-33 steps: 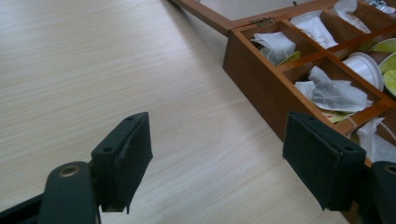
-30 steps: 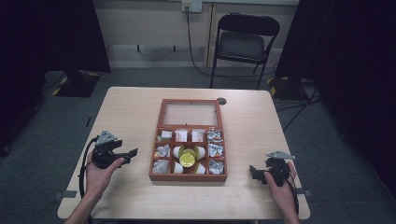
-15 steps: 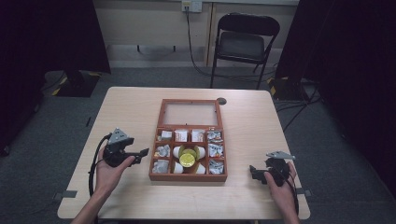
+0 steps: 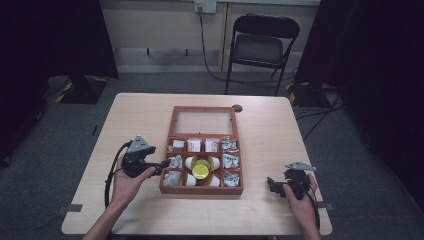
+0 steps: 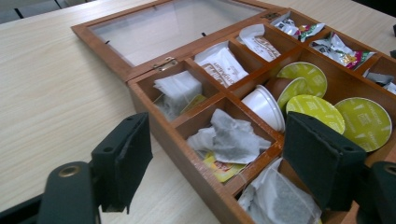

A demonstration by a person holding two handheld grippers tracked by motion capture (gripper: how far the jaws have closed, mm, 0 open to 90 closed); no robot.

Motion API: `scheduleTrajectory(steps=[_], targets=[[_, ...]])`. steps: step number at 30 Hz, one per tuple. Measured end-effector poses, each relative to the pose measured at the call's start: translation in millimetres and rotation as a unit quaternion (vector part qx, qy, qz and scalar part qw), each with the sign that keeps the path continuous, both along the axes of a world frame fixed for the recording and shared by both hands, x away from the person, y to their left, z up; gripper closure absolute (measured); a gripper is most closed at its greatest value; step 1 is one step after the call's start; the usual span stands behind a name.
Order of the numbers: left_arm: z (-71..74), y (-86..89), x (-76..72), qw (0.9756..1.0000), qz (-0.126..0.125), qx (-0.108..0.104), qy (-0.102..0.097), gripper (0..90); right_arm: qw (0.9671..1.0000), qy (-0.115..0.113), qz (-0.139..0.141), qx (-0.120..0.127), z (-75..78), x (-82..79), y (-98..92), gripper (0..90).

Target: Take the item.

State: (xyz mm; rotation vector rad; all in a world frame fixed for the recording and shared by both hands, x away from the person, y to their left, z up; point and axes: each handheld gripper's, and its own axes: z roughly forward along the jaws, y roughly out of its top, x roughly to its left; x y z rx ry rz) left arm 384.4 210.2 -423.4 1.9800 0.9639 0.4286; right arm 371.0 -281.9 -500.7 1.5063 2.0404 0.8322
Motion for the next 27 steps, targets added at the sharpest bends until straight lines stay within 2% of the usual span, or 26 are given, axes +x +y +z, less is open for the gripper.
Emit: scheduleTrajectory(steps=[5,8,14,23,25,27], targets=[[0.9,-7.3,2.0,1.0,-0.008,0.002,0.003,24.6,1.0,0.0,0.0,0.0,0.0,0.0,0.0,0.0],[2.5,-14.4,0.8,1.0,-0.004,0.004,-0.004,26.0,1.0,0.0,0.0,0.0,0.0,0.0,0.0,0.0],[2.7,-28.1,0.8,0.9997,-0.025,0.007,-0.001,27.5,1.0,0.0,0.0,0.0,0.0,0.0,0.0,0.0],[8.2,-47.2,4.0,0.999,-0.043,-0.003,-0.004,28.1,1.0,0.0,0.0,0.0,0.0,0.2,0.0,0.0],[7.4,-52.6,5.6,0.9987,-0.052,-0.002,0.003,28.2,1.0,0.0,0.0,0.0,-0.1,0.2,0.0,0.0],[7.0,-56.6,8.1,0.9978,-0.064,-0.013,0.008,30.0,1.0,0.0,0.0,0.0,0.0,0.2,0.0,0.0]])
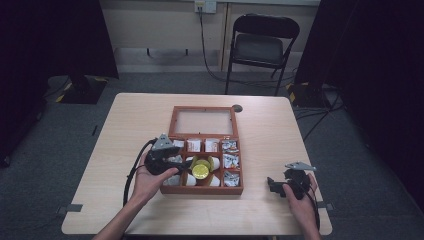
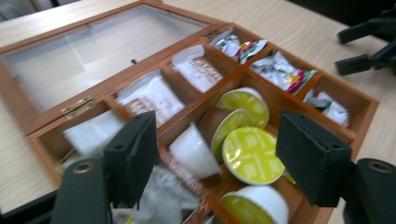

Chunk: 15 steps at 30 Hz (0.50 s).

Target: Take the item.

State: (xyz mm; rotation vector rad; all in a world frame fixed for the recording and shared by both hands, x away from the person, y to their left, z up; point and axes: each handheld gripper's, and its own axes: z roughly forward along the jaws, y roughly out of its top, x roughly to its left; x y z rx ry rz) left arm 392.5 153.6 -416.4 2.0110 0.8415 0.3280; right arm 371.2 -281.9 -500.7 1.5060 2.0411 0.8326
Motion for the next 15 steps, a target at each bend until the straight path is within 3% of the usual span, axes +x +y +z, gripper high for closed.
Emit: scheduleTrajectory(steps=[6,9,15], targets=[[0.6,-10.7,7.5,1.0,-0.007,-0.001,0.003,29.8,1.0,0.0,0.0,0.0,0.0,0.0,0.0,0.0],[-2.7,-16.1,8.2,0.9998,-0.017,-0.002,0.013,33.9,1.0,0.0,0.0,0.0,0.0,0.0,0.0,0.0],[-15.6,-31.1,7.3,0.9983,-0.044,0.007,0.036,34.0,1.0,0.0,0.0,0.0,-0.1,0.0,0.0,0.0]])
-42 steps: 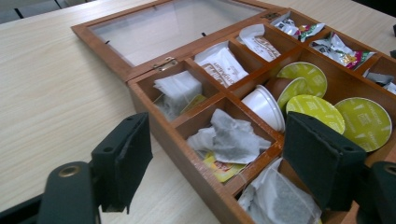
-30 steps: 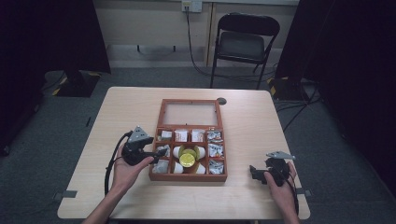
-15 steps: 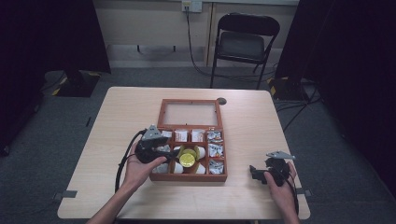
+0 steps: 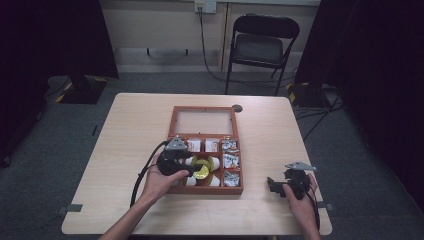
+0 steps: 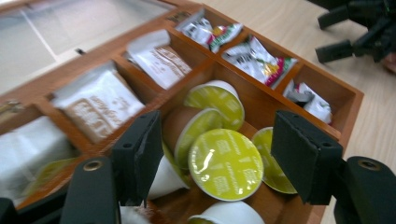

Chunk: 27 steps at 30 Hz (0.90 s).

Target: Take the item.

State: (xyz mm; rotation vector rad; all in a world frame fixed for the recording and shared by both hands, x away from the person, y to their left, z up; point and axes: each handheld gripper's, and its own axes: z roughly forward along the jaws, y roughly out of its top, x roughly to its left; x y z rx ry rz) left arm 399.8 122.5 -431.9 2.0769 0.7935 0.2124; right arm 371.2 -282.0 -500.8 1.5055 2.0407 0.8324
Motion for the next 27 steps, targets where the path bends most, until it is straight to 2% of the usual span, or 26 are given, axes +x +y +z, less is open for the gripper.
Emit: scheduleTrajectory(steps=[3,5,7,11,13,18,21,22,23,24,27], targets=[[-1.9,-2.8,-0.2,1.0,-0.007,0.002,-0.003,36.4,1.0,0.0,0.0,0.0,0.0,0.0,0.0,0.0],[-3.9,-4.0,0.5,1.0,-0.006,-0.004,-0.001,36.8,1.0,0.0,0.0,0.0,0.0,0.0,0.0,0.0],[-5.8,-5.3,1.2,0.9999,-0.012,-0.002,0.007,36.8,1.0,0.0,0.0,0.0,0.0,0.0,0.0,0.0],[-10.8,-6.4,1.5,0.9995,-0.022,0.01,0.019,36.6,1.0,0.0,0.0,0.0,0.0,0.0,0.0,0.0],[-13.6,-8.1,2.4,0.9993,-0.02,0.022,0.023,35.6,1.0,0.0,0.0,0.0,0.0,0.0,0.0,0.0],[-16.5,-12.0,3.7,0.9989,-0.026,0.027,0.028,33.5,1.0,0.0,0.0,0.0,0.0,0.0,0.0,0.0],[-20.3,-18.0,2.7,0.9979,-0.033,0.044,0.035,33.5,1.0,0.0,0.0,0.0,0.0,0.0,0.0,0.0],[-23.4,-22.1,2.3,0.9971,-0.037,0.058,0.034,33.6,1.0,0.0,0.0,0.0,0.0,0.0,0.0,0.0],[-23.4,-22.1,2.3,0.9971,-0.037,0.058,0.034,33.6,1.0,0.0,0.0,0.0,0.0,0.0,0.0,0.0],[-23.4,-23.8,1.8,0.9966,-0.038,0.067,0.029,33.6,1.0,0.0,0.0,0.0,0.0,0.0,0.0,0.0],[-23.5,-25.1,2.5,0.9966,-0.036,0.067,0.031,33.1,1.0,0.0,0.0,0.0,0.0,0.0,0.0,0.0]])
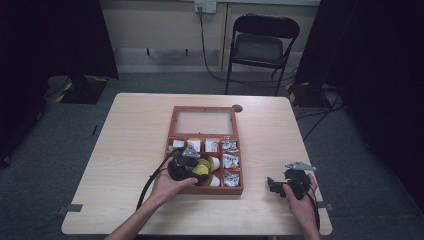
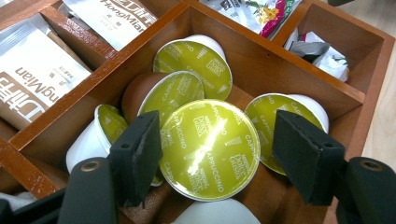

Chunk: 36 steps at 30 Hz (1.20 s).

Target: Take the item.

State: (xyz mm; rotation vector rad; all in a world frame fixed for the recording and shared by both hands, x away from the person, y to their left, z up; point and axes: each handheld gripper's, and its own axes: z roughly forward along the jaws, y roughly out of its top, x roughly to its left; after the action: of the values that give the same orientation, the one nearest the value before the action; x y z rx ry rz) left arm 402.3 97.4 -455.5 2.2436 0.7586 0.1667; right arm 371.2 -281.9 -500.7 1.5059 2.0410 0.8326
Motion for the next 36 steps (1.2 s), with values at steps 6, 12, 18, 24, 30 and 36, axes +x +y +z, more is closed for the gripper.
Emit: scheduleTrajectory(steps=[6,12,18,24,30,36], targets=[[-0.9,-0.4,1.8,0.9999,-0.006,0.003,0.014,34.2,1.0,0.0,0.0,0.0,0.0,0.0,0.0,0.0],[-2.7,-2.3,3.4,0.9995,-0.014,0.014,0.025,35.8,1.0,0.0,0.0,0.0,0.0,0.0,0.0,0.0],[-4.2,-5.3,5.7,0.9986,-0.025,0.028,0.037,36.2,1.0,0.0,0.0,0.0,0.0,0.0,0.0,0.0],[-7.1,-12.2,5.5,0.9967,-0.034,0.06,0.043,36.6,1.0,0.0,0.0,0.0,0.0,0.0,0.0,0.0],[-8.2,-17.2,4.5,0.9944,-0.041,0.088,0.039,38.0,1.0,0.0,0.0,0.0,0.0,0.0,0.0,0.0],[-8.1,-17.6,4.7,0.9939,-0.041,0.095,0.037,38.6,1.0,0.0,0.0,0.0,0.0,-0.1,0.0,0.0]])
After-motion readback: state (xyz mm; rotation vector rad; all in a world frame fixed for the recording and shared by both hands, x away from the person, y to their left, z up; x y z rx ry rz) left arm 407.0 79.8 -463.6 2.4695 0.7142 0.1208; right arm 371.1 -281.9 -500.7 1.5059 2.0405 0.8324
